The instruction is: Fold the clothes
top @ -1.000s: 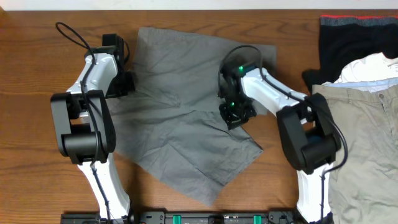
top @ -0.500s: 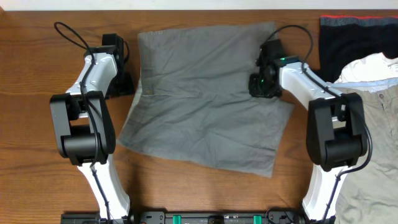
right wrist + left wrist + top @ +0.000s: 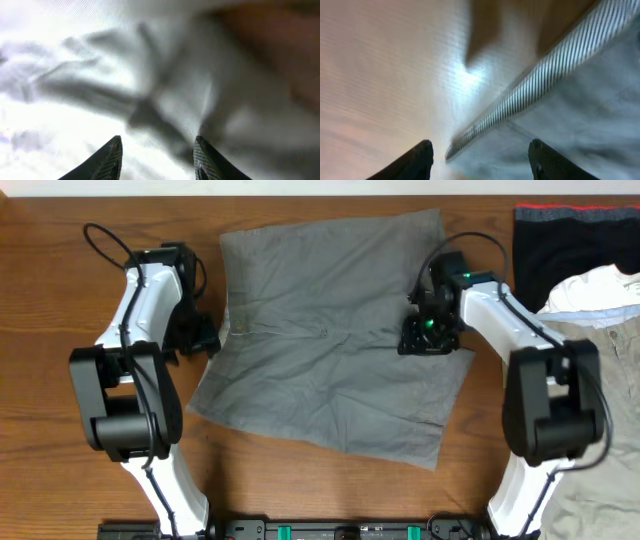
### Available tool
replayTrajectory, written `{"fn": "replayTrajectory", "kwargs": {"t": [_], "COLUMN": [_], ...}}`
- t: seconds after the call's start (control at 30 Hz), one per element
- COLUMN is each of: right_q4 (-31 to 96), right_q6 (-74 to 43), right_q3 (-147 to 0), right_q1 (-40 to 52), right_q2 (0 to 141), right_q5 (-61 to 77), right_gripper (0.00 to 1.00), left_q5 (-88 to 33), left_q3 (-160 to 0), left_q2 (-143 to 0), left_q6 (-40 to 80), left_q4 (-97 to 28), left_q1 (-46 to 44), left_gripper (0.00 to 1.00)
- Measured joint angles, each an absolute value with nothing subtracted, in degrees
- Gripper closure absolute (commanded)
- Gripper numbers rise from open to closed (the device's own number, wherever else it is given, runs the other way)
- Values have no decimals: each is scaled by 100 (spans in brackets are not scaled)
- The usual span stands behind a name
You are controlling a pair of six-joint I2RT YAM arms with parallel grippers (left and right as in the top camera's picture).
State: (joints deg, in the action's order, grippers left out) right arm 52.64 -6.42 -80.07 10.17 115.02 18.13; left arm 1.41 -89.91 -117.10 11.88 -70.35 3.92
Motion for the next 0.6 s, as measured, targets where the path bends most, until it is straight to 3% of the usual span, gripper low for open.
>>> {"fn": "replayTrajectory", "kwargs": {"t": [0.3,0.53,0.57,0.6], "right_q4": [5894,6637,6702,6801], "right_q6": [-600,-714,-722,-738], "right_q3": [-8007,-7999,-7988,-7964], "right_q1": [1017,1017,1017,1017], "right_q2": [10084,9861,9861,9861], "right_q5": [1859,1824,1822,1822], "right_gripper": [46,45,45,45], "left_q5": [-78,-272,-283,-292], "left_q3": [-8001,-7277,-7220,-7140], "left_q2": [-11684,-11572,-11528,-11461], "left_q6": [1483,1321,1260,1186], "left_q4": [-6923,-6364,-6287,-6187], "left_q1": [534,864,875,880], "left_gripper": [37,38,39,52]}}
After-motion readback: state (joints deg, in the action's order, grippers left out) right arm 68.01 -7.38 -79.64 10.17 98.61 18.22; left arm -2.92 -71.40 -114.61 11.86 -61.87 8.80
